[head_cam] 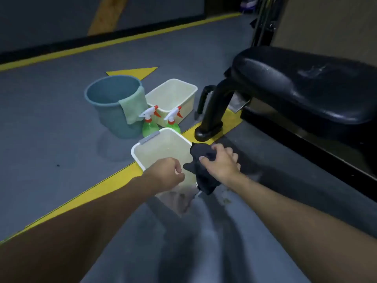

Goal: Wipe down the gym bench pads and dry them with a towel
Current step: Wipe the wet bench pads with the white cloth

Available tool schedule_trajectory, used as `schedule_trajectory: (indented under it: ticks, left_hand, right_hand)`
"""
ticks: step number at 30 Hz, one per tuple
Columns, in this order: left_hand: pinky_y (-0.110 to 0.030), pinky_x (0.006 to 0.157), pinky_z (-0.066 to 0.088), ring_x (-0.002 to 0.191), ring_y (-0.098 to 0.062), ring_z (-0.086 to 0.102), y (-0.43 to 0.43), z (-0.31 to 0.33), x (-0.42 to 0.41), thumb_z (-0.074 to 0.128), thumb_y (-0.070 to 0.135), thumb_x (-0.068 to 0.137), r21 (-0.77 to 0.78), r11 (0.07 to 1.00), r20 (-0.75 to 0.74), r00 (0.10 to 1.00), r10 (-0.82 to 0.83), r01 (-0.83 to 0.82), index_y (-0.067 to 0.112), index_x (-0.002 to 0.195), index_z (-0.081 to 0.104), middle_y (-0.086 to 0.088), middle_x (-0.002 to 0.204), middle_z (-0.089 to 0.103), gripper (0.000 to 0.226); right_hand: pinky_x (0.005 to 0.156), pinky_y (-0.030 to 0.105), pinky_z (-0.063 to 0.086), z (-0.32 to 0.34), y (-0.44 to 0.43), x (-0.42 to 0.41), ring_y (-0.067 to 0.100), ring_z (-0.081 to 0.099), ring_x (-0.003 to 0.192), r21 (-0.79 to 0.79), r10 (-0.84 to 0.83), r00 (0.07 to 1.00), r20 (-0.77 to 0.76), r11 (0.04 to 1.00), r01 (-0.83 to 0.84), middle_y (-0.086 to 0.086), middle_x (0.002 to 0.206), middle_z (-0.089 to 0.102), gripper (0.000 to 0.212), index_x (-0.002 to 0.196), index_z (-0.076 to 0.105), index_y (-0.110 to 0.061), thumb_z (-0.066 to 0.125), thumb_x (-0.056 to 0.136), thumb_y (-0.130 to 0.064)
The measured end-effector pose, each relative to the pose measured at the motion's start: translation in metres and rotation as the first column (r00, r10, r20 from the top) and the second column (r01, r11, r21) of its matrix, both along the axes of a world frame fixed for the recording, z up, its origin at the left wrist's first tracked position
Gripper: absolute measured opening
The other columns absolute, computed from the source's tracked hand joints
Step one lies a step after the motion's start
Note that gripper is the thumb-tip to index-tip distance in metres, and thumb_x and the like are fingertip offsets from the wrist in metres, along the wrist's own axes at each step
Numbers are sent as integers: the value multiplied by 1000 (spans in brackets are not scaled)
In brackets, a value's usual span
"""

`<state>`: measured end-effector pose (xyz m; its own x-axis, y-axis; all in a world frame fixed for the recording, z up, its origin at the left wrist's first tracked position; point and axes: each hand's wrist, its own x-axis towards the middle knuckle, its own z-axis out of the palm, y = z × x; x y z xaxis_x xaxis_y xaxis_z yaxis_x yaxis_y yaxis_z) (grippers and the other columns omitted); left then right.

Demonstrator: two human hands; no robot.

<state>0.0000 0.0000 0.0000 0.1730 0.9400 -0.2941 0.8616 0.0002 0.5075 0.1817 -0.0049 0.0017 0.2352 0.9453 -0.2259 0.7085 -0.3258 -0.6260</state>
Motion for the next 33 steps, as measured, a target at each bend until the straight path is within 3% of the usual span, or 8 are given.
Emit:
schedule_trajectory:
  ticks: [4,8,13,16,18,22,28,33]
  left_hand:
    - [-37,94,43,116,-25,54,-9,-47,2,54,60,88,-34,985,-342,924,-172,171,27,126,57,2,122,63,51]
    - [-41,85,29,110,-25,53,-15,-63,8,49,65,86,15,949,-482,834,-269,314,28,112,63,3,107,68,48]
    - [-39,79,29,90,-20,54,-25,-58,10,72,38,74,43,937,-479,830,-286,348,24,84,62,7,86,65,21]
    - [-38,82,31,94,-21,53,-26,-53,6,54,34,90,162,933,-390,890,-238,321,25,89,58,6,94,64,10]
    - [-40,86,34,98,-22,53,-21,-45,4,43,36,98,285,914,-304,931,-200,289,28,94,57,7,98,63,16]
    - [-42,85,37,86,-18,55,3,-9,7,45,37,100,463,875,-13,988,-152,140,30,89,57,8,84,62,17]
    - [-45,68,49,71,-18,59,47,89,28,50,39,94,593,799,380,909,-172,-97,21,85,59,1,74,63,23]
    - [-39,62,44,66,-13,54,66,192,53,53,27,99,724,663,426,879,-215,-188,17,90,62,2,73,61,16]
  right_hand:
    - [110,47,32,-37,10,-2,36,31,137,-23,10,996,89,1000,-8,8,151,30,79,149,25,-36,66,84,-55]
    - [111,51,34,-57,17,-4,37,36,137,-78,57,992,111,996,-48,7,156,21,92,152,16,-42,71,80,-56]
    - [104,50,43,-60,23,-12,40,45,126,-72,4,993,119,997,4,13,143,35,77,147,31,-36,72,82,-39]
    - [90,36,47,-54,23,-6,37,54,116,-7,-74,997,22,997,74,13,132,48,64,140,42,-27,71,82,-25]
    - [80,30,43,-47,23,1,32,57,112,30,-123,991,-46,992,124,12,125,55,55,132,50,-23,71,81,-20]
    - [78,28,42,-20,24,7,27,58,106,154,-145,980,-138,974,166,8,122,56,48,123,56,-26,73,79,-20]
    - [80,22,38,73,36,13,15,55,102,405,-17,968,-251,906,121,3,119,59,49,122,58,-27,72,76,-23]
    - [86,25,39,171,38,27,17,53,109,541,53,970,-236,837,85,1,120,54,49,125,59,-28,71,77,-24]
